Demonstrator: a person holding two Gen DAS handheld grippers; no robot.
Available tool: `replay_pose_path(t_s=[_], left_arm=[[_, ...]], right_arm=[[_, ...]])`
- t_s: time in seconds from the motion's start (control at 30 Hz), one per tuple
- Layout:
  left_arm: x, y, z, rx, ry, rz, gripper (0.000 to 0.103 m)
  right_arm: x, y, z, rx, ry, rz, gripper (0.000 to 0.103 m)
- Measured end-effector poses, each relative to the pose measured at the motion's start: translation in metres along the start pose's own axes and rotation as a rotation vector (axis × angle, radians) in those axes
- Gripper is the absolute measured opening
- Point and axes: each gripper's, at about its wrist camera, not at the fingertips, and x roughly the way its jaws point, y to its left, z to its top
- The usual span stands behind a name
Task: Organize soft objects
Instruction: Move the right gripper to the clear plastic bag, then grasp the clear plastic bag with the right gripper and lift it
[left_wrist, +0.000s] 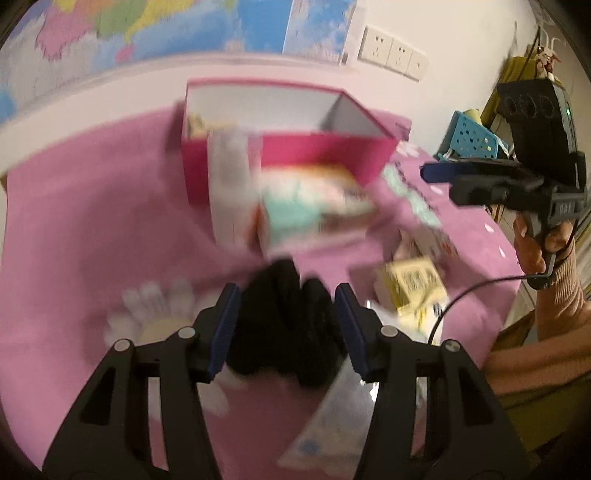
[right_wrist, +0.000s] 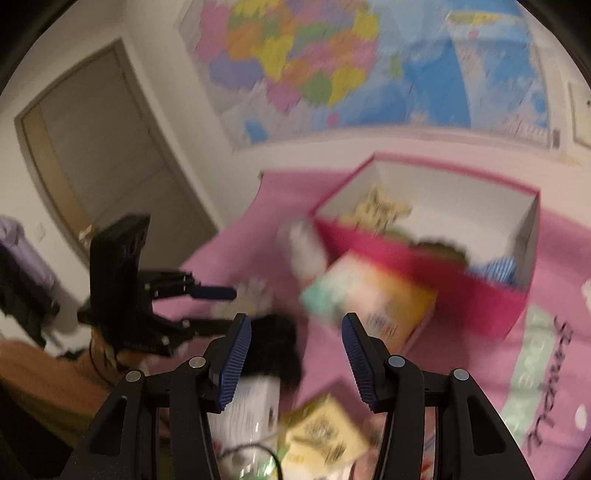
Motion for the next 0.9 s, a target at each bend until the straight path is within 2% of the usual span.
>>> replay_pose_path(t_s=[0.2, 0.3, 0.4, 0.57, 0.6, 0.63, 0.67, 0.8, 0.9], left_arm=[[-0.001, 0.004, -0.038, -0.071, 0.064, -0.053, 0.055], [-0.002, 0.004, -0.052, -0.092, 0.076, -0.063, 0.055], [0.001, 0.004, -0.063, -0.107, 0.088, -0.061, 0.056], [0.005, 0.009, -0.072, -0.133, 0.091, -0.054, 0.056], [0.004, 0.010, -0.072, -0.137, 0.088, -0.055, 0.056], [0.004, 0.012, -0.072, -0.142, 0.087, -0.055, 0.056], [0.004, 0.014, -0.073, -0.149, 0.086, -0.055, 0.056], [0.003, 0.020, -0.076, -0.164, 0.084, -0.063, 0.056], [-0.001, 0.025, -0.080, -0.179, 0.078, -0.087, 0.056]], right_arm=[[0.045, 0.020, -0.025, -0.037, 0.163, 0.060, 0.052], [0.066, 0.029, -0.027, -0.070, 0.207, 0.049, 0.053], [0.087, 0.034, -0.026, -0.086, 0.251, -0.002, 0.063], [0.108, 0.044, -0.033, -0.138, 0.303, -0.034, 0.064], [0.109, 0.046, -0.036, -0.146, 0.303, -0.035, 0.061], [0.109, 0.046, -0.038, -0.145, 0.307, -0.033, 0.050], [0.108, 0.044, -0.040, -0.134, 0.306, -0.026, 0.044], [0.095, 0.035, -0.040, -0.072, 0.242, -0.004, 0.020], [0.078, 0.035, -0.038, -0.060, 0.190, -0.003, 0.016]])
